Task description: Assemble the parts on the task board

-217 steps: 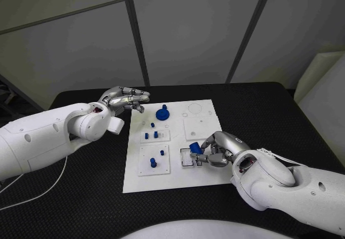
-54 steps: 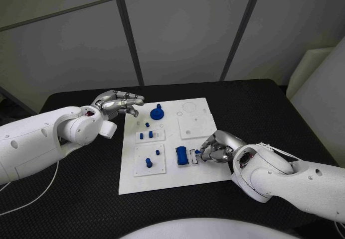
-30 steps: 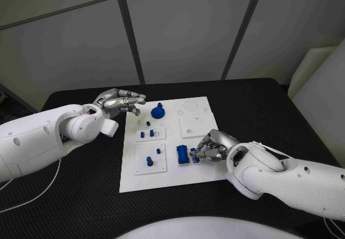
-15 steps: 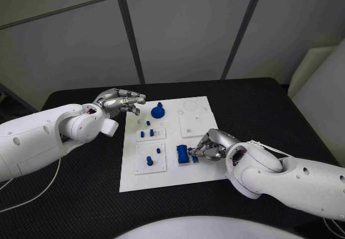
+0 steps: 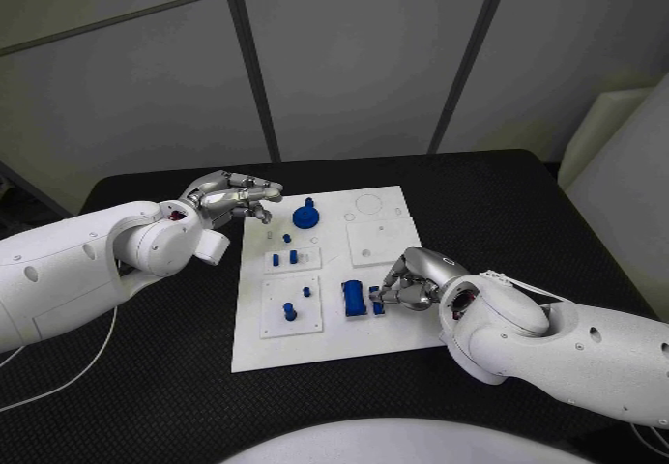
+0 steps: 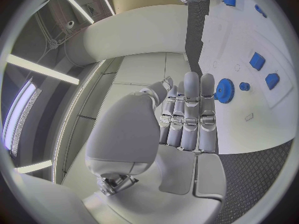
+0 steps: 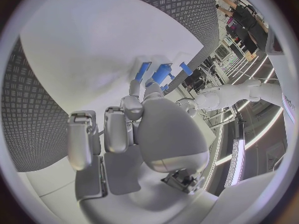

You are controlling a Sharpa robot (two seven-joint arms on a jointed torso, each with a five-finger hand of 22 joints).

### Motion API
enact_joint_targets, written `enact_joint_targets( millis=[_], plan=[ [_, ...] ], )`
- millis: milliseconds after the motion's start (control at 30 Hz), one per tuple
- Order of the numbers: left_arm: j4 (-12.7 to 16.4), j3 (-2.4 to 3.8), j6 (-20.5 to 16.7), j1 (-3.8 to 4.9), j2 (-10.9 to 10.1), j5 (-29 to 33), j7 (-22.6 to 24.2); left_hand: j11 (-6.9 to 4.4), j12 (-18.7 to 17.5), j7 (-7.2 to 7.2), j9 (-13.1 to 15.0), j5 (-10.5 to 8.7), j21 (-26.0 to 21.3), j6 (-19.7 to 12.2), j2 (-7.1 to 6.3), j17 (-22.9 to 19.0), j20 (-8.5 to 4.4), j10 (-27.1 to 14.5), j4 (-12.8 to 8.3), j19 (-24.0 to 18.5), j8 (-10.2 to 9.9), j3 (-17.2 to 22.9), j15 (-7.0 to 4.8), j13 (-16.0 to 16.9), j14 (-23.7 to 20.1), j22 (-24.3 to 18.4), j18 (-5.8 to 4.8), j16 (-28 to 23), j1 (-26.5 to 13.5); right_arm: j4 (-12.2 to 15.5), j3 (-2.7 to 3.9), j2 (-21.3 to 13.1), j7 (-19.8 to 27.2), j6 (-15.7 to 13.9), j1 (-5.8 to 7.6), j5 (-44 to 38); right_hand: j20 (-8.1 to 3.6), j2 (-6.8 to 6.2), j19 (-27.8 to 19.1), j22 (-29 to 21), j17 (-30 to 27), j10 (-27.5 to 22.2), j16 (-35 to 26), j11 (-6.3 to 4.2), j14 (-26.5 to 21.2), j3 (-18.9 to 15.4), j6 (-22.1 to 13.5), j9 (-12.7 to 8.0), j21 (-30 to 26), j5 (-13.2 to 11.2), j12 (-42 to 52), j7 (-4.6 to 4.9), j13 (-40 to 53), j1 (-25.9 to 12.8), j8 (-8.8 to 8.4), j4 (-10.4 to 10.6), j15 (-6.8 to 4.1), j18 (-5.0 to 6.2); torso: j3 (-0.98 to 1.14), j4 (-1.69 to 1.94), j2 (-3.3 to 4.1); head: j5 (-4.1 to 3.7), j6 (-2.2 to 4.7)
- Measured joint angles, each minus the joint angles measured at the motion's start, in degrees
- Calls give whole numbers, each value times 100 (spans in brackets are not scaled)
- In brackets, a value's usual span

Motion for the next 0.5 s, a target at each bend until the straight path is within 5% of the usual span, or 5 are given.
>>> enact_joint_targets(
  millis=[233,500],
  plan=[
    [-1,0,7,0,0,0,-9,0,-21,0,0,0,0,0,0,0,0,0,0,0,0,0,0,0,0,0,0,0,0,-14,0,-2,-1,77,0,-134,0,-25,0,0,5,-1,0,1,-1,8,0,28,0,-38,0,0,19,213,-23,-151,3,1,0,0,0,-9,-5],
    [-4,0,12,0,3,0,-13,0,-21,0,-1,0,0,0,0,0,0,0,0,0,0,0,0,-1,0,-6,0,-21,0,-19,0,6,-2,96,0,-271,-20,-11,-21,0,22,-2,-7,3,10,-13,21,46,0,-494,-25,-20,16,403,-80,-317,-14,1,0,1,-1,-11,3]
  ],
)
